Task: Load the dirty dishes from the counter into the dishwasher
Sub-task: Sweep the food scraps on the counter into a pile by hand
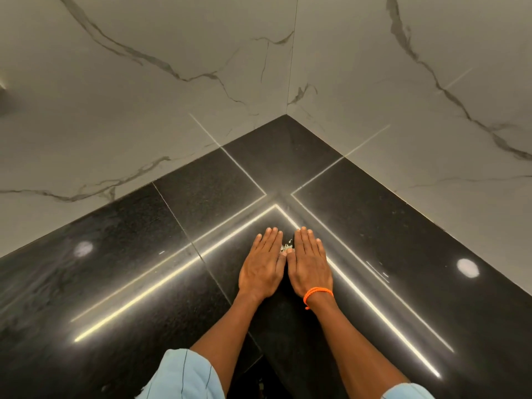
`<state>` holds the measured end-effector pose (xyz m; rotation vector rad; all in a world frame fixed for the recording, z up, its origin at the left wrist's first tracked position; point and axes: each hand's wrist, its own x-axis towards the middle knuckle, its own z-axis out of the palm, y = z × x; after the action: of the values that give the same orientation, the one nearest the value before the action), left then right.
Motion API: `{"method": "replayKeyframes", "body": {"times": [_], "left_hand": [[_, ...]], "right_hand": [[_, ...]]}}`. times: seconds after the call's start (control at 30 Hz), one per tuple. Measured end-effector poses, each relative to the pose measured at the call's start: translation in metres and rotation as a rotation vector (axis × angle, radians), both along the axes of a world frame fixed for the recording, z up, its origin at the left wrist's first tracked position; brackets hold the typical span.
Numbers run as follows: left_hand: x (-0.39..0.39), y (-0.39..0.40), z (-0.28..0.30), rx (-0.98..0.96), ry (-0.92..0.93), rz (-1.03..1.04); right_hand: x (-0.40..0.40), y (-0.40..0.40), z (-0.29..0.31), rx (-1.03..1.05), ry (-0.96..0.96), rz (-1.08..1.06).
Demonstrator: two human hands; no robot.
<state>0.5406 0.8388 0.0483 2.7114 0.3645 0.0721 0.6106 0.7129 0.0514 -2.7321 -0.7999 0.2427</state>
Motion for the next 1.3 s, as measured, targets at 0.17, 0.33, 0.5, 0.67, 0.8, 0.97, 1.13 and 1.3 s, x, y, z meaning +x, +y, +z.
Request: {"method": "replayKeyframes", "body": {"times": [0.17,0.33,0.5,0.67,0.8,0.97,1.13,1.3], "left_hand": [[-0.008,0.0,0.008,-0.325,-0.098,0.103],[-0.023,-0.002,0.012,-0.536,-0.145,0.187],[-0.044,0.009,0.024,-0.484,-0.001,0.099],[-0.028,0.03,0.036,-0.166,0.219,0.052],[0.002,0.038,0.053,-0.134,0.295,-0.049],[0.009,0.014,0.055,-0.148,0.204,-0.036],[0.002,-0.003,0.05,-0.257,0.143,0.17],[-0.008,-0.013,0.047,-0.546,0.119,0.362]], "right_hand": [[0.006,0.005,0.005,0.095,0.08,0.25],[-0.004,0.001,0.012,0.134,0.177,0.353],[-0.012,-0.02,0.033,0.37,0.315,0.176],[-0.01,-0.034,0.042,0.088,0.269,-0.237],[-0.015,-0.01,0.048,0.008,0.301,-0.249],[-0.019,0.029,0.056,0.015,0.234,-0.24],[-0.021,0.037,0.057,0.04,0.259,-0.293],[-0.022,0.03,0.045,0.266,0.436,-0.496]]}}
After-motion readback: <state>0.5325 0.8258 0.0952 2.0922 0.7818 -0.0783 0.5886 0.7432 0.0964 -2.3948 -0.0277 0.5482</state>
